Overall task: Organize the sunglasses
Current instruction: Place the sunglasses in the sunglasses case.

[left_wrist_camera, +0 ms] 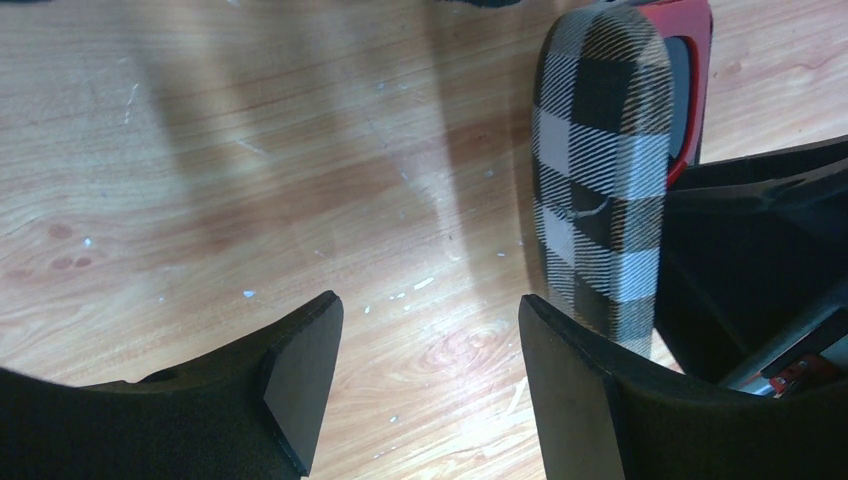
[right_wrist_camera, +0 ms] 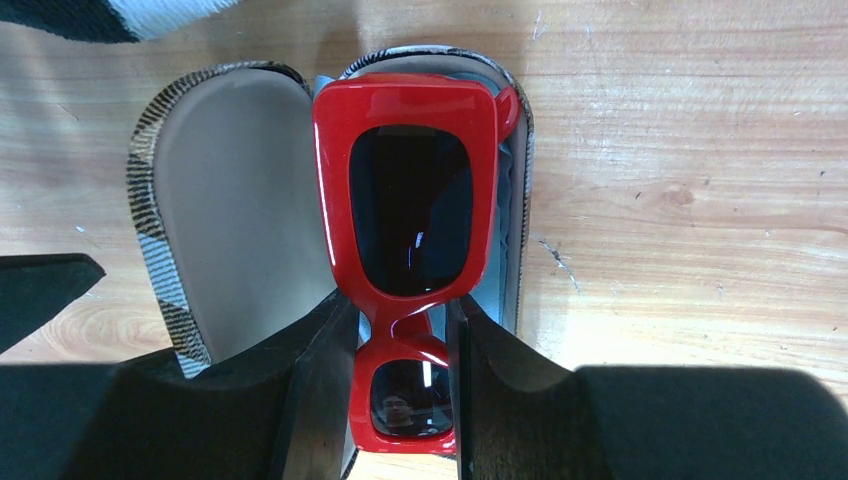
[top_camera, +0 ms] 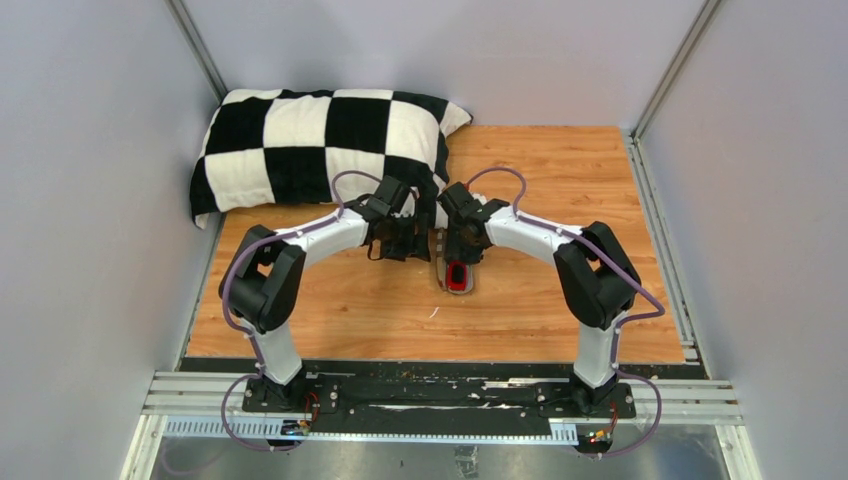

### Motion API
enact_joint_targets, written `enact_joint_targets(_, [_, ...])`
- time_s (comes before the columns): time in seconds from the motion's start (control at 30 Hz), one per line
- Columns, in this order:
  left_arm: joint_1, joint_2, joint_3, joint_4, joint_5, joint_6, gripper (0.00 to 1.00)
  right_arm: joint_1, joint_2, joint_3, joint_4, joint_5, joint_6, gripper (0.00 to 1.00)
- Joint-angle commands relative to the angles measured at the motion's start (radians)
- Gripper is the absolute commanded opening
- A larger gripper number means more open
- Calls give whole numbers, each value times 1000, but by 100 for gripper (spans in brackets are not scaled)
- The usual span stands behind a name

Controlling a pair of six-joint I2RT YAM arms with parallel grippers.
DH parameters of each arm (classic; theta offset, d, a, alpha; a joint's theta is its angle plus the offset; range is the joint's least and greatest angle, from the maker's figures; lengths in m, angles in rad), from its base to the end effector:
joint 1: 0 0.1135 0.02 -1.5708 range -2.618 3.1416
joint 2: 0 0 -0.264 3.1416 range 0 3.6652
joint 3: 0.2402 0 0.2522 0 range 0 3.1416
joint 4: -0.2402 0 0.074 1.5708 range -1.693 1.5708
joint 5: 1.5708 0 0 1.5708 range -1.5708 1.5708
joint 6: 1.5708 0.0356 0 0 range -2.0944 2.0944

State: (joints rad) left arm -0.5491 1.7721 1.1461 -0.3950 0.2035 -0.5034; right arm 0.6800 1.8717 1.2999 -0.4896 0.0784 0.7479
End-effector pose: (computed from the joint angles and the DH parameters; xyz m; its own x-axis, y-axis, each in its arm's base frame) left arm 0.3062 -0.1958 0.1844 -0.9271 0.0134 -0.3746 0.1758 0.8982 -0.4030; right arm 0.3051 0.2431 0.1879 -0.9038 0.1411 -0.4040 0.0239 0.9593 0.2815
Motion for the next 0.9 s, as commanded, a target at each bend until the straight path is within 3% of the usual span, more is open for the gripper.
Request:
enact_joint_targets(0.0, [-12,39,50,-16,38,29,70,12,34,33,-63,9,-68,0])
enact_joint_targets(0.43, [-14,72,109,-46,40,40,70,30,59,36,-93,39,-130,0])
enact_joint_targets(0.63, [-15,73,107,-46,39,40,70,41,46,30,-84,34,-122,23])
enact_joint_targets(0.87, [-18,75,111,-48,39,39,70,45,0,5,-75,27,-112,27])
